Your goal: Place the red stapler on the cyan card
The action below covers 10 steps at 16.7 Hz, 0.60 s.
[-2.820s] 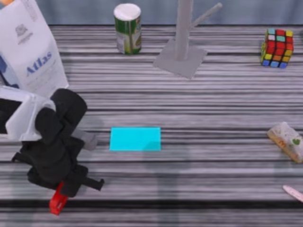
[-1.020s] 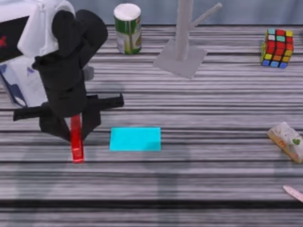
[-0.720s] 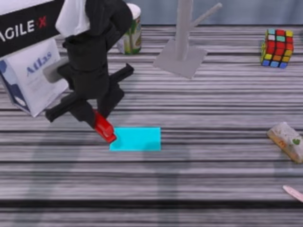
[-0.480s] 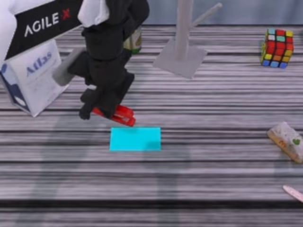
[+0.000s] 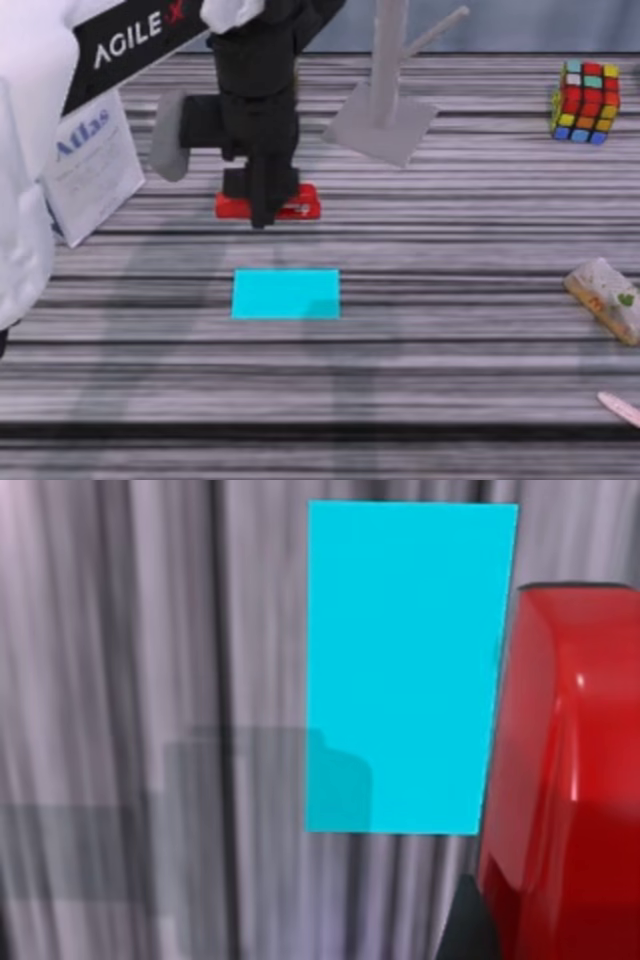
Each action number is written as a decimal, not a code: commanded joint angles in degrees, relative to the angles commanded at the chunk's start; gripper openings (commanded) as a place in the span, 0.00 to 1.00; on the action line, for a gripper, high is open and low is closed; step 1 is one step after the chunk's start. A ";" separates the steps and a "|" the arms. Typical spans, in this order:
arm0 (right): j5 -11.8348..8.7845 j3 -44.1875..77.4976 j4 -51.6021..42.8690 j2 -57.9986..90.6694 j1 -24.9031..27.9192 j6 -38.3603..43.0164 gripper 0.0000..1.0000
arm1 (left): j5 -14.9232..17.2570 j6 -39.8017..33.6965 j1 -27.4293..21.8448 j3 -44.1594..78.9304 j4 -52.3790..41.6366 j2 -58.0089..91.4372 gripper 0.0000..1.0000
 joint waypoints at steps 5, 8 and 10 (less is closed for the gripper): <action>0.00 0.00 0.00 0.00 0.00 0.00 1.00 | -0.02 -0.32 0.31 0.07 0.06 -0.17 0.00; 0.00 0.00 0.00 0.00 0.00 0.00 1.00 | -0.04 -0.15 0.21 -2.04 2.36 0.10 0.00; 0.00 0.00 0.00 0.00 0.00 0.00 1.00 | -0.04 -0.17 0.18 -5.49 6.56 0.73 0.00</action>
